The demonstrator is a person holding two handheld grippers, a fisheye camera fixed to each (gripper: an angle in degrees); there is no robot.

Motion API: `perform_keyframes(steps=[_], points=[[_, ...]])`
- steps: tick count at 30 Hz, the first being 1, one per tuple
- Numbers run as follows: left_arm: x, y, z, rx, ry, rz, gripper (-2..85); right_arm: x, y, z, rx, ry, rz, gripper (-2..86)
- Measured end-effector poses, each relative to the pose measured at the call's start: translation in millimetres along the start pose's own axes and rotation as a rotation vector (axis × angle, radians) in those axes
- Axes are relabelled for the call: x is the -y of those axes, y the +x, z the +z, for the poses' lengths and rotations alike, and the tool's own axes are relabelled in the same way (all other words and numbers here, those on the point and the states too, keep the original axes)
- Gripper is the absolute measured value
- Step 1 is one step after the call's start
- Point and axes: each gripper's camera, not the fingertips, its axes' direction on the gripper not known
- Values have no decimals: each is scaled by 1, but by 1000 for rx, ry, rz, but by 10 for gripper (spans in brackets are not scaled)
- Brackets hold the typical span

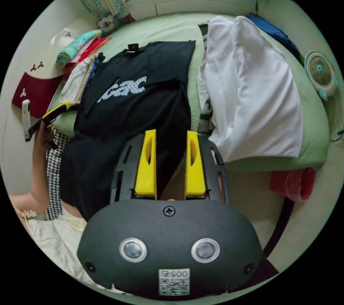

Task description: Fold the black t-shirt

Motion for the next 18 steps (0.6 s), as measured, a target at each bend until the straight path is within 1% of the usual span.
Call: perform_keyframes(steps=[4, 8, 11, 13, 14, 15, 18], points=[[-43, -33, 8, -3, -63, -63, 97, -31, -4, 4, 7, -9, 42, 117], [-62, -38, 28, -6, -130, -81, 111, -38, -18, 13, -106, -23, 58, 118], [-72, -32, 31, 51, -117, -71, 105, -41, -31, 19, -168, -50, 61, 98], [-77, -29, 25, 73, -136, -71, 81, -44, -40, 15, -214, -60, 65, 63], [-78, -28, 22, 71, -138, -64, 63, -48, -47, 10, -242, -59, 55, 23], [-80, -27, 16, 60, -137, -54, 26, -49, -50, 7, -250, -56, 49, 3], [-78, -27, -10, 55, -87, -17, 11, -52, -66, -16, -237, -37, -30, -11]])
